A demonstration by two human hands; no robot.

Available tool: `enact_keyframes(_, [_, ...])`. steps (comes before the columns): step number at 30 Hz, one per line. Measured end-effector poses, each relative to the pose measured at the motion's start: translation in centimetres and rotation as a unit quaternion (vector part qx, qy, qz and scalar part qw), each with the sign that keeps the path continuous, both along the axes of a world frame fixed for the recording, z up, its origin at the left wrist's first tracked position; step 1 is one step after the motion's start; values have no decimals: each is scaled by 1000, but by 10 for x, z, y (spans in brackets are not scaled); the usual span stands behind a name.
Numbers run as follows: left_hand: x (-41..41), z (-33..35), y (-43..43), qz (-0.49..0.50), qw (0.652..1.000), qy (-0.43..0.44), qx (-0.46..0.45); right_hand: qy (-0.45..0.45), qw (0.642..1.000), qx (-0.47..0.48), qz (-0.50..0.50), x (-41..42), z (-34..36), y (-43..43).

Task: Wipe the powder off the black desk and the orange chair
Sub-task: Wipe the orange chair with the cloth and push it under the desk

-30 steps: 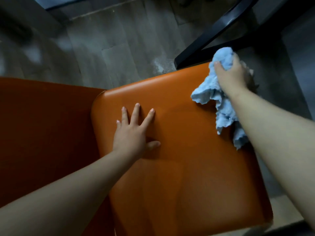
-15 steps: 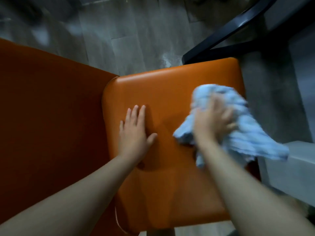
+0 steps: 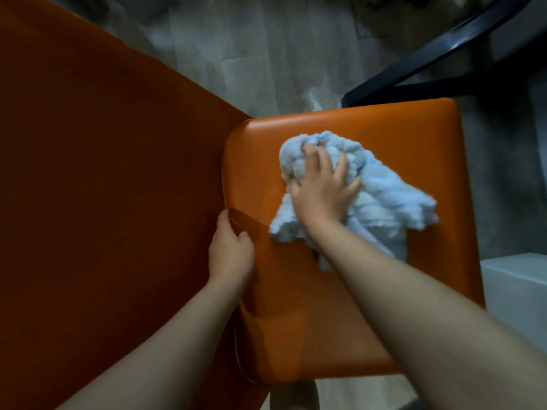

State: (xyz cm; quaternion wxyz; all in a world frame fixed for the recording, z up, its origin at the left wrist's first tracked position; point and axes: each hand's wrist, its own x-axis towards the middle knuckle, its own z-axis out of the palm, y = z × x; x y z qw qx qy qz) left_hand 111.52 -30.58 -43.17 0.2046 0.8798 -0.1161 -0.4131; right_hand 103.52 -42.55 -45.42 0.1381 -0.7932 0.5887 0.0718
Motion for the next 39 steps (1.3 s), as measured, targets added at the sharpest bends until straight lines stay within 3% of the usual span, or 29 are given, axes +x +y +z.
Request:
enact_keyframes(1, [2,2,0,36,999,10,-1,0,1000,0,-6,13,2,13])
enact_keyframes(3, [7,6,0,89,996,24,-3,22,992,-44,115,8,1,48])
enact_keyframes(6, [10,13,4,120,992,30,1,5,944,-29,330,-44,6,99])
enact_keyframes(9, [11,19,9,105,994,36,10,-4,908,-59,415,-69,11,110])
enact_keyframes(12, [11,24,13,101,995,26,0,25,953,-72,292,-14,11,68])
enact_keyframes(15, [12,26,15,122,992,8,-20,-1,990,51,130,58,2,26])
enact_keyframes(18, [16,36,17,133,986,-57,-77,36,969,82,229,61,0,48])
enact_keyframes(20, [19,41,18,114,980,-107,-121,57,935,33,348,19,10,85])
enact_keyframes(24, [20,49,19,50,984,-107,-131,21,870,25,493,-56,25,130])
enact_keyframes(26, [22,47,21,26,986,-104,-125,33,881,7,472,-40,25,109])
enact_keyframes(29, [23,42,24,-22,988,-109,-109,21,962,68,264,12,9,57])
enact_keyframes(31, [22,39,25,-48,988,-110,-101,30,978,95,182,23,4,52])
enact_keyframes(33, [21,37,25,-61,989,-102,-87,40,965,56,254,2,10,87])
enact_keyframes(36, [18,32,27,-82,990,-91,-65,11,915,34,402,-56,19,146])
enact_keyframes(39, [11,25,27,-122,988,-84,-45,45,902,7,430,-64,10,126])
